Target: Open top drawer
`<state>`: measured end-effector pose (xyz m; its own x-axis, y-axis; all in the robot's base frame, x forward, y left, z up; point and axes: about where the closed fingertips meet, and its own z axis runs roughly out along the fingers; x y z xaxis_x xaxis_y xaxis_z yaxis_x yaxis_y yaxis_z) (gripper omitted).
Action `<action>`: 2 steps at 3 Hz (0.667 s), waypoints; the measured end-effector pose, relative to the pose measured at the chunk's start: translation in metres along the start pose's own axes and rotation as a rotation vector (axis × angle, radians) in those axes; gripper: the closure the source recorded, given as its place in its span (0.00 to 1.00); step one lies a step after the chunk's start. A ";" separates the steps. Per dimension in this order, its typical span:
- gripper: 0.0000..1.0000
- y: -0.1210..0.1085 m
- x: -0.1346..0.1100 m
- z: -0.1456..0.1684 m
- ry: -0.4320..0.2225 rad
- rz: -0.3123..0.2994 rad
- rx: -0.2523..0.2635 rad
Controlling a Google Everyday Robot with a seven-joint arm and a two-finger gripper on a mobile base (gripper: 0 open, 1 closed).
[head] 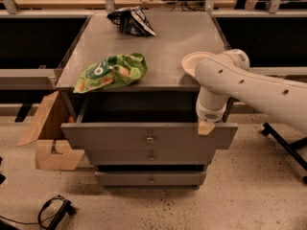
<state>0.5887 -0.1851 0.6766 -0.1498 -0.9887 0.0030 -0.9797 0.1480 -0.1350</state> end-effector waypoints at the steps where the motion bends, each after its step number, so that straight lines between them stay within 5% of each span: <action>1: 0.61 0.000 0.000 0.000 0.000 0.000 0.000; 2: 0.37 0.000 0.000 0.000 0.000 0.000 0.000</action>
Offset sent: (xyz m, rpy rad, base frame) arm 0.0000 0.0000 0.0000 0.0000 0.0001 0.0000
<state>0.5887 -0.1851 0.6765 -0.1498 -0.9887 0.0030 -0.9797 0.1480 -0.1349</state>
